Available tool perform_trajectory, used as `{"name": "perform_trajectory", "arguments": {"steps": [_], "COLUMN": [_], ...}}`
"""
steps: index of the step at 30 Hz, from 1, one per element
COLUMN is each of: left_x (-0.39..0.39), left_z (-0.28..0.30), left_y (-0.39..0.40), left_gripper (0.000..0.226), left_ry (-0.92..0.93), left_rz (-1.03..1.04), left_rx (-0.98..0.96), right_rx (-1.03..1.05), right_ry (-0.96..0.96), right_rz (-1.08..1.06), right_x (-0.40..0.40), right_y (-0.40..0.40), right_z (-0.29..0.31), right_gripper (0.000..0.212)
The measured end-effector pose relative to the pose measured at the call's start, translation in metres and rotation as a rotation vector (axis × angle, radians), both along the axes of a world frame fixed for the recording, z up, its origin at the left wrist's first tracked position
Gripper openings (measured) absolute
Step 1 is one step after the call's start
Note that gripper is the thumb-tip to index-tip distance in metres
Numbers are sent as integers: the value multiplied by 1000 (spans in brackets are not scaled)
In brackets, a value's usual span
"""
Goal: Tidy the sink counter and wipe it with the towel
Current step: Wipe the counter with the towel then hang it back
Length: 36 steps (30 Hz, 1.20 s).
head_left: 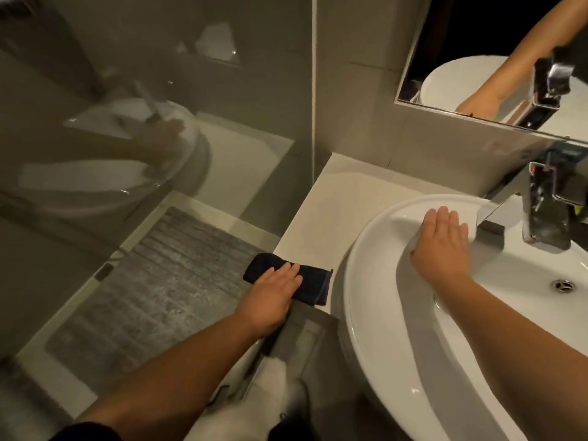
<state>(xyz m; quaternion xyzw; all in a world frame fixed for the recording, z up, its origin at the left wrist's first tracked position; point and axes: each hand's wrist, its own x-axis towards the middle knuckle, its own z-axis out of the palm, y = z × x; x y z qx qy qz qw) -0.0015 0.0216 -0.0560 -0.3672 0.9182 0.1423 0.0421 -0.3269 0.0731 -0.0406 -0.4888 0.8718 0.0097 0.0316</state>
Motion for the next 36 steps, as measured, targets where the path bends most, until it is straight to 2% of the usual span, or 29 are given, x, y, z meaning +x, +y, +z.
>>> {"name": "perform_trajectory", "arguments": {"steps": [4, 6, 8, 11, 12, 14, 17, 19, 21, 23, 25, 27, 29, 32, 36], "left_x": [20, 25, 26, 14, 10, 4, -9, -26, -49, -75, -103, -135, -169, -213, -254], "left_z": [7, 7, 9, 26, 31, 38, 45, 51, 57, 61, 63, 65, 63, 48, -3], "left_y": [41, 54, 65, 73, 71, 58, 23, -7, -43, -83, -122, -154, -180, -207, -220], "left_gripper": [44, 35, 28, 28, 27, 27, 31, 32, 25, 17, 21, 23, 22, 19, 52], "left_ry": [-11, 72, 300, 824, 979, 1162, 1252, 1276, 1250, 1132, 960, 864, 799, 518, 97], "left_rz": [62, 199, 491, 981, 1075, 1149, 1152, 1123, 1061, 967, 866, 758, 592, 303, -263], "left_rx": [78, 222, 501, 1032, 1185, 1350, 1408, 1331, 1173, 984, 824, 639, 440, 149, -7], "right_rx": [63, 107, 144, 170, 177, 182, 179, 176, 172, 168, 157, 138, 123, 97, 57], "right_ry": [-12, -31, -51, -47, -40, -21, 3, 11, 20, 24, 25, 28, 23, 49, 85], "right_rz": [14, 6, 1, 22, 29, 37, 32, 26, 25, 23, 19, 10, 5, 11, -2], "right_x": [-2, -1, 0, -2, -2, -2, 0, 1, 1, 1, 1, 1, 2, -2, -2], "right_y": [2, 2, 2, 3, 4, 5, 3, 2, 1, 0, -1, -2, -4, -5, -5], "right_z": [8, 13, 17, 21, 23, 22, 19, 18, 16, 15, 13, 11, 8, -1, -13], "right_gripper": [65, 64, 63, 63, 64, 64, 67, 70, 73, 75, 74, 74, 73, 72, 72]}}
